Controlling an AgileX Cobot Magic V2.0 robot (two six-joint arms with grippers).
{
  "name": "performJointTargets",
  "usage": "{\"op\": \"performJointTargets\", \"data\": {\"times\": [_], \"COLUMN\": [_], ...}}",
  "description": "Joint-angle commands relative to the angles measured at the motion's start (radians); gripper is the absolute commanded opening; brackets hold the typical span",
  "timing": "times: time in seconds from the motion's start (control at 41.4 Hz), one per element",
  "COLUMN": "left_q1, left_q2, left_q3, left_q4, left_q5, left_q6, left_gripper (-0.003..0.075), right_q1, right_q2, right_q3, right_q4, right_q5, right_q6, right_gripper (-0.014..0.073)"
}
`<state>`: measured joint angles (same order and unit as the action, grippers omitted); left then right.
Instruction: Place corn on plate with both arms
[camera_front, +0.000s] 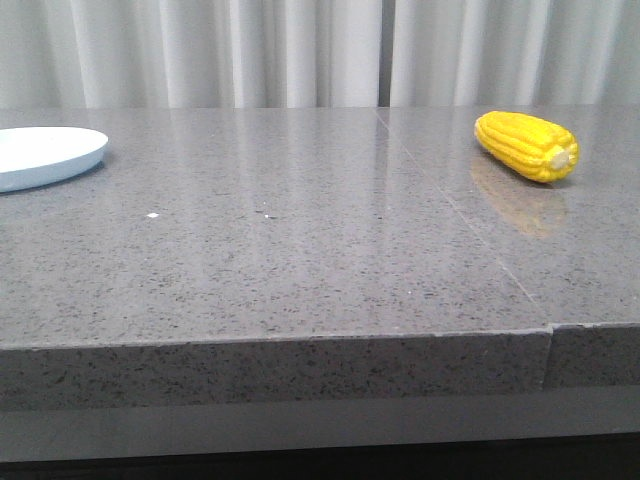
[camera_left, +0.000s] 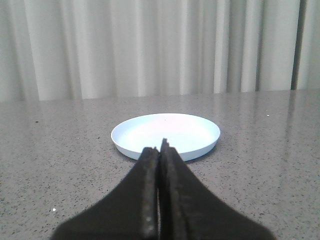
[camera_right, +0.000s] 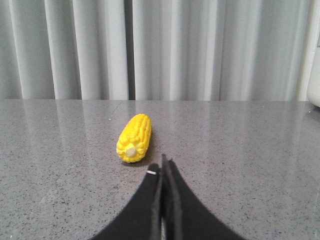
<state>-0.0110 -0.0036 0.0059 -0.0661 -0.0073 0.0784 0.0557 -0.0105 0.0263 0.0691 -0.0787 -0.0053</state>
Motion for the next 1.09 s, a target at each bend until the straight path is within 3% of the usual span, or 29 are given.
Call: {"op": "performJointTargets", "data": {"times": [0.0, 0.58, 0.822, 1.064], "left_q1": [0.002, 0.002, 0.002, 0.002], "left_q2": [-0.02, -0.02, -0.02, -0.013], "left_q3": [0.001, 0.001, -0.004, -0.192], "left_q4": [-0.007, -0.007, -0.007, -0.007], "left_q5": [-0.084, -0.084, -0.188, -0.166], "left_q6": [-0.009, -0.009, -0.009, -0.009], "left_gripper": [-0.002, -0.002, -0.002, -0.002], "right_q1": [-0.001, -0.001, -0.001, -0.001], "right_q2": [-0.012, -0.012, -0.012, -0.004], "right_q3": [-0.016, -0.016, -0.025, -0.21], "right_q4": [0.002, 0.002, 0.002, 0.002], "right_q5": [-0.082, -0.082, -0.133, 0.037], "right_q6": [-0.006, -0.006, -0.006, -0.006], "right_gripper": [-0.0119, -0.0119, -0.0119, -0.0119]}}
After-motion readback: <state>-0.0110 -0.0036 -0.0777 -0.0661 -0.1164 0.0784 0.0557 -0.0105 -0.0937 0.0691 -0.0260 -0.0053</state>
